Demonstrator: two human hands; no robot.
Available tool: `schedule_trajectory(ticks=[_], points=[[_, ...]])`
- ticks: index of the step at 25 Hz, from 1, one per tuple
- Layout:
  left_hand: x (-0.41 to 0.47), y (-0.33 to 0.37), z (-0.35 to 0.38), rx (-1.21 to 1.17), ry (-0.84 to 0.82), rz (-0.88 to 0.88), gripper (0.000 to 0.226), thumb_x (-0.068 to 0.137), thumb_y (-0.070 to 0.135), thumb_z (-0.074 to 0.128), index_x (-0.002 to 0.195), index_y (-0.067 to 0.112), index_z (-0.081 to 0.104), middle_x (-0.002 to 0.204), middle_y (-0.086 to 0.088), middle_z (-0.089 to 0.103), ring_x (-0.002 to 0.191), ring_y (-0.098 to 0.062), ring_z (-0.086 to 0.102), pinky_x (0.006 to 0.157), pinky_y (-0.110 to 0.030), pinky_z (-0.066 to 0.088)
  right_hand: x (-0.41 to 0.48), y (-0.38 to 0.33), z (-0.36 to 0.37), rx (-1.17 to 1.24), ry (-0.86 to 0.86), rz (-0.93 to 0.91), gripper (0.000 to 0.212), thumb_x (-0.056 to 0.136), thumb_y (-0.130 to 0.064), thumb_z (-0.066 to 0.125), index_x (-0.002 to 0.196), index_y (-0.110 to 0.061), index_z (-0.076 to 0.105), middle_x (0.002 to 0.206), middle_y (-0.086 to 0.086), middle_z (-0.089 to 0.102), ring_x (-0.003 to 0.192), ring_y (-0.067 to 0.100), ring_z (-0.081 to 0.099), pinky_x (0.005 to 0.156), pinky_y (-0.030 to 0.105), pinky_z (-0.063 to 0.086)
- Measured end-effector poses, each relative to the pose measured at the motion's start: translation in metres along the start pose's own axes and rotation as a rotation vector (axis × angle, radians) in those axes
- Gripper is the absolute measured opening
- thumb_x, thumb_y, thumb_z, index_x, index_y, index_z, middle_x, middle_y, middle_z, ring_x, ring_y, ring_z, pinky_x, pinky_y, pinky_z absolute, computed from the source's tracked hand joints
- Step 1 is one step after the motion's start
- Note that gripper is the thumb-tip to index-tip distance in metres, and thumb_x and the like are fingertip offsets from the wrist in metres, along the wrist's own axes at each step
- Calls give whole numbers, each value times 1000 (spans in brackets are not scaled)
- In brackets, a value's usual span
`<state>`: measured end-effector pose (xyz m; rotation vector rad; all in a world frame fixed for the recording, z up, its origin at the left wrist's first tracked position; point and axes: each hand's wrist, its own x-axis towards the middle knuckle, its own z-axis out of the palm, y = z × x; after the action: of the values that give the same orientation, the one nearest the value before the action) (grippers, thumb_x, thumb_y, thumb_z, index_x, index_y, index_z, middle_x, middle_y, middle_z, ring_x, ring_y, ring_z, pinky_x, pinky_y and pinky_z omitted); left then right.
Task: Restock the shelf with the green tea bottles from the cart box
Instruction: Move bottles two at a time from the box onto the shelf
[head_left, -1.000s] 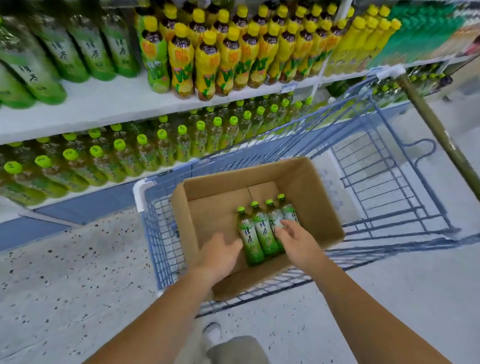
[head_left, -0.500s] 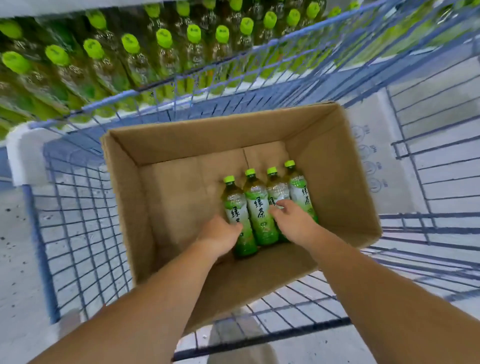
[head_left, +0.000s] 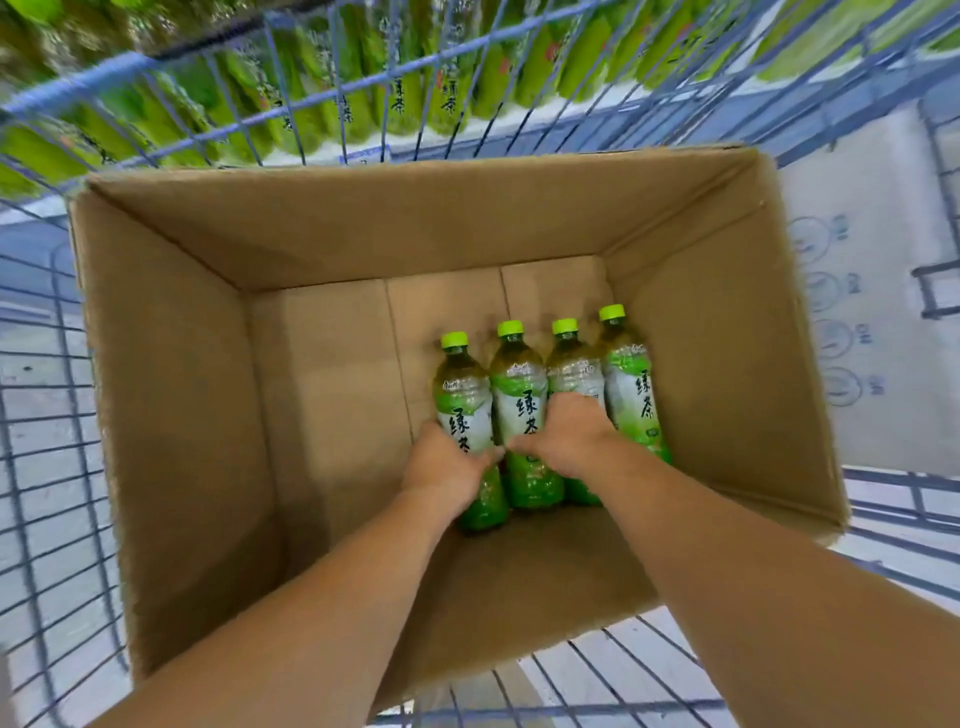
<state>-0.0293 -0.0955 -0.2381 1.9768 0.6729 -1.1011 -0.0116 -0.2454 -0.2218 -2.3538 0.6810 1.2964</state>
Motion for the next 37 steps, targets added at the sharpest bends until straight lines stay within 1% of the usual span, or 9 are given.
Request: schedule_trajectory(ticks=[4,7,13,17,19,22,28,31,37], points=[[2,-2,-4,26,-4,2,31,80,22,83,99,24,58,93,4,63,89,-17,59,73,-26,45,4,-6,5,52,-1,7,46,75,-41,81,96,-8,56,98,8,60,82,21,61,64,27,45],[5,-13,-15,52,11,-2,23,77,21,83,93,24,67,90,4,68,84,-18,63,70,-27,48,8,-10,19,208,-36,41,64,70,-38,82,118,-9,52,109,5,58,104,26,61,74,29,46],[2,-16,-40,56,79,-34,19,69,30,80,79,17,70,75,3,70,67,-11,63,62,-24,47,5,-16,25,434,-70,42,38,63,-34,77,97,-19,69,98,4,71,91,23,67,88,40,58],[-24,-3,-69,14,68,27,18,69,31,77,78,17,70,75,4,70,69,-10,64,57,-23,44,-22,-18,10,581,-70,9,29,67,-23,76,95,-17,69,96,8,73,88,24,69,85,40,59],[-43,7,-85,22,55,83,16,69,29,75,75,16,68,74,2,70,70,-13,65,56,-24,44,-45,-24,0,609,-43,-21,30,69,-21,75,97,-15,69,97,10,73,86,22,69,79,36,58],[-77,22,-114,39,67,167,20,68,27,74,80,11,71,76,-2,72,71,-15,67,63,-29,53,-84,-36,-11,648,16,-68,52,55,-34,74,103,-17,67,98,6,73,86,20,70,72,35,59],[-126,57,-189,156,120,367,21,69,35,78,75,15,73,69,8,69,67,-8,65,57,-25,49,-157,-83,-34,796,247,-139,26,73,-30,78,95,-23,66,93,-1,71,87,19,67,77,37,58],[-141,65,-228,178,111,454,24,69,35,78,64,15,64,63,6,66,64,-13,64,53,-24,44,-178,-114,-40,847,330,-184,22,76,-27,77,95,-22,68,88,-1,72,82,19,68,68,32,53],[-139,75,-306,99,35,595,31,64,37,76,72,13,57,61,-4,58,52,-20,53,50,-29,37,-213,-192,-57,903,469,-273,20,77,-20,77,94,-20,67,84,-4,70,75,12,67,55,23,49]])
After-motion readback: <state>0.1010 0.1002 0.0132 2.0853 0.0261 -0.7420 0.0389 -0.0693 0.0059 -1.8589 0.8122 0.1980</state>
